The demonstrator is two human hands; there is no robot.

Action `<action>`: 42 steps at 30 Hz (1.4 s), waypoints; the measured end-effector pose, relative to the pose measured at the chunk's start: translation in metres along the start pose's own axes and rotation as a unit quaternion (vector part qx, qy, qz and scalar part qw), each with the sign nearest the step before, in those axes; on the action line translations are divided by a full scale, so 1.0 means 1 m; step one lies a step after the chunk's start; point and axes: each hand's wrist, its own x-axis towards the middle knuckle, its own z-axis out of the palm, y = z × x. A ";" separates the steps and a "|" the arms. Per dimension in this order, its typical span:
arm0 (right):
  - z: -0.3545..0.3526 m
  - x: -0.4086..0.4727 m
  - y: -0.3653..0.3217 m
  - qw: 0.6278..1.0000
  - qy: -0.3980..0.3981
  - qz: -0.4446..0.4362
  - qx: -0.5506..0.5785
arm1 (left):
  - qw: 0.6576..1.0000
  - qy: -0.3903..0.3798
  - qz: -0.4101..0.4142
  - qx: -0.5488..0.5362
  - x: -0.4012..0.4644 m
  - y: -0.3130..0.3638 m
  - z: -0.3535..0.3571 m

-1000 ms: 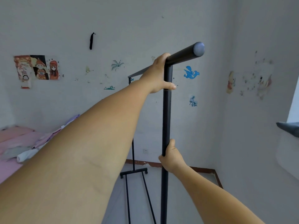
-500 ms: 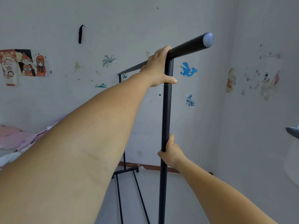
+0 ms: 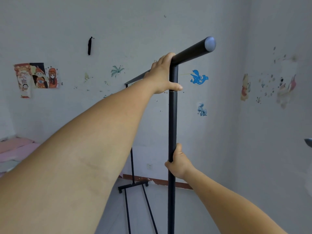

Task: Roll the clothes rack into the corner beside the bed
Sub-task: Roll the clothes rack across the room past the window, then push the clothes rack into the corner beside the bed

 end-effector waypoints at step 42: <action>-0.130 -0.004 0.109 0.998 -0.042 -0.007 0.040 | 0.999 -0.034 0.026 -0.010 0.080 0.088 0.095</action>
